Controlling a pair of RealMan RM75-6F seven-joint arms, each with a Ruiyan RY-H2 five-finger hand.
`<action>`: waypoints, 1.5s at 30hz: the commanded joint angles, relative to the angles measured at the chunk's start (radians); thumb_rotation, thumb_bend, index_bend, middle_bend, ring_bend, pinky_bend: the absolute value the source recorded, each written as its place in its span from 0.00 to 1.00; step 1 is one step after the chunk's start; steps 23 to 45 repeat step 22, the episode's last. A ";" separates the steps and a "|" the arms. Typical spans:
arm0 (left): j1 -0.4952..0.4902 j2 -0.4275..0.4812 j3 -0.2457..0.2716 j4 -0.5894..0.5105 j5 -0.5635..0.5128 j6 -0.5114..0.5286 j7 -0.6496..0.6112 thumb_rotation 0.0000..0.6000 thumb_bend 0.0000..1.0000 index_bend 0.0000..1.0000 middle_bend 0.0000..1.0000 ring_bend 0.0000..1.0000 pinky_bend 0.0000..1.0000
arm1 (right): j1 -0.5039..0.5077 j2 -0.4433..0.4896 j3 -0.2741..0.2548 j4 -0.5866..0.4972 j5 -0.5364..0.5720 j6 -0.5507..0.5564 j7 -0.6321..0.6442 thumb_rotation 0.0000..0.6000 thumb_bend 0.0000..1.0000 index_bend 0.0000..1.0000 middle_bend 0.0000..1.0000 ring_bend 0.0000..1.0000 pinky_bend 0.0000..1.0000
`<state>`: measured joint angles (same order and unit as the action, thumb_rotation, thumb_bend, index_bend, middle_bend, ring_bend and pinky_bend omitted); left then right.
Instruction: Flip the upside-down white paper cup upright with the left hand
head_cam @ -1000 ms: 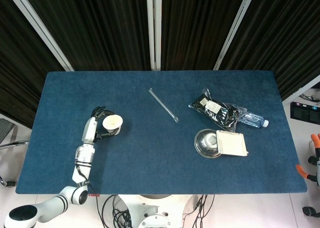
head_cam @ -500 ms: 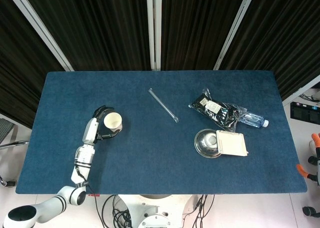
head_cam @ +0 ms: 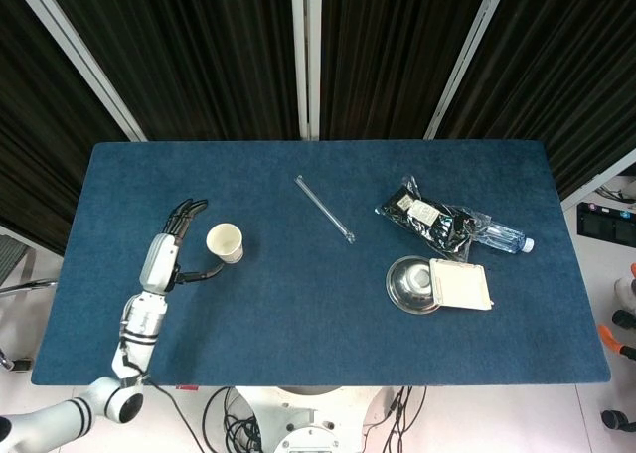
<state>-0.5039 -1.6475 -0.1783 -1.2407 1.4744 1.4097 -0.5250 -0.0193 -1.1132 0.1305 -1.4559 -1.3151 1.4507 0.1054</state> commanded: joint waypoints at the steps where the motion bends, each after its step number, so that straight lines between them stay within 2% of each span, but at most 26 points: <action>1: 0.107 0.414 0.093 -0.387 0.015 0.003 0.461 1.00 0.16 0.11 0.10 0.00 0.05 | -0.006 0.002 0.001 0.004 -0.003 0.014 0.002 1.00 0.16 0.00 0.00 0.00 0.00; 4: 0.164 0.554 0.138 -0.499 -0.023 0.012 0.699 1.00 0.13 0.09 0.04 0.00 0.07 | -0.013 -0.008 0.003 0.018 -0.017 0.045 0.000 1.00 0.16 0.00 0.00 0.00 0.00; 5: 0.183 0.574 0.150 -0.511 -0.027 0.025 0.729 1.00 0.12 0.08 0.03 0.00 0.06 | -0.016 -0.011 0.002 0.021 -0.023 0.056 0.001 1.00 0.15 0.00 0.00 0.00 0.00; 7: 0.227 0.593 0.180 -0.494 -0.015 0.053 0.705 1.00 0.10 0.06 0.00 0.00 0.03 | -0.024 -0.017 -0.001 0.025 -0.042 0.082 0.000 1.00 0.15 0.00 0.00 0.00 0.00; 10: 0.281 0.588 0.223 -0.403 0.017 0.085 0.649 1.00 0.09 0.05 0.00 0.00 0.02 | -0.035 -0.022 -0.008 0.022 -0.062 0.114 -0.013 1.00 0.15 0.00 0.00 0.00 0.00; 13: 0.323 0.566 0.241 -0.331 0.028 0.114 0.635 1.00 0.09 0.04 0.00 0.00 0.01 | -0.042 -0.024 -0.018 0.008 -0.079 0.127 -0.035 1.00 0.15 0.00 0.00 0.00 0.00; 22: 0.355 0.546 0.231 -0.271 0.037 0.120 0.541 1.00 0.09 0.04 0.00 0.00 0.00 | -0.026 -0.038 -0.022 -0.019 -0.115 0.135 -0.089 1.00 0.15 0.00 0.00 0.00 0.00; 45: 0.355 0.546 0.231 -0.271 0.037 0.120 0.541 1.00 0.09 0.04 0.00 0.00 0.00 | -0.026 -0.038 -0.022 -0.019 -0.115 0.135 -0.089 1.00 0.15 0.00 0.00 0.00 0.00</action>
